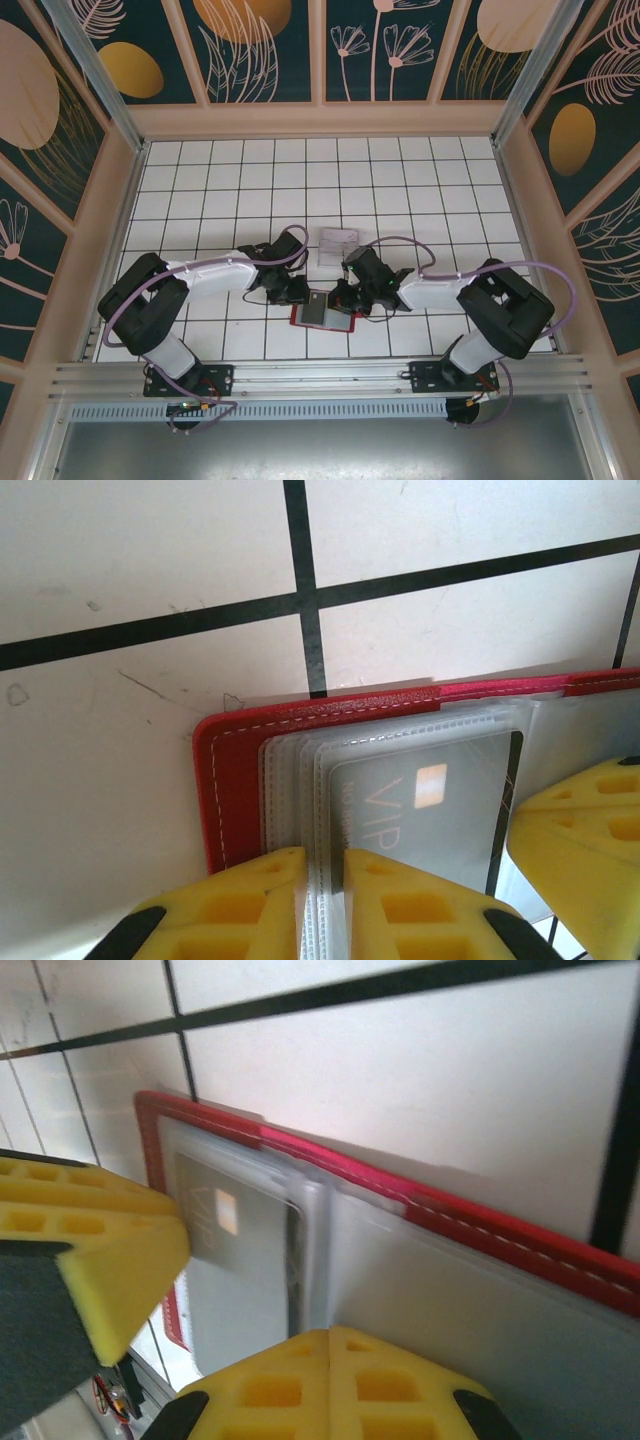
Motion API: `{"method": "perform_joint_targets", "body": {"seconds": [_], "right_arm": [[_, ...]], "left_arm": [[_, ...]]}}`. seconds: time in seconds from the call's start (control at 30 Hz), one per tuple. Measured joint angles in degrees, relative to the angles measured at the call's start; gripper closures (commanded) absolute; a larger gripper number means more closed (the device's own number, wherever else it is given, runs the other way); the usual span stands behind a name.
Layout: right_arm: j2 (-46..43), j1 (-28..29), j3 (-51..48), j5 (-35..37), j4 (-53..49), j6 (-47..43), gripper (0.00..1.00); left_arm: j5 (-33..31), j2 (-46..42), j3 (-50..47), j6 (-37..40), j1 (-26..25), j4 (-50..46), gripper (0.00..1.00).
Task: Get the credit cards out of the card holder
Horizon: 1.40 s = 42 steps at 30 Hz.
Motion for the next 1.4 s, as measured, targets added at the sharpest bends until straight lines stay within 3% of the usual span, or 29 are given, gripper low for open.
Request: {"method": "perform_joint_targets", "body": {"seconds": [0.17,0.37,0.97,1.4], "right_arm": [[-0.5,-0.2,0.0,0.2,-1.3,-0.1,0.96],[-0.6,-0.2,-0.3,-0.9,-0.1,-0.1,0.84],[0.0,0.2,-1.8,-2.6,5.2,1.3,0.84],[-1.8,0.0,-4.1,-2.1,7.4,3.2,0.78]], "left_arm": [[-0.2,0.0,0.0,-0.3,-0.1,0.0,0.81],[-0.4,0.0,-0.1,-0.6,-0.2,0.1,0.82],[2.1,-2.2,-6.4,-4.9,0.2,10.7,0.83],[3.5,-2.6,-8.5,-6.4,0.2,15.1,0.83]]}}
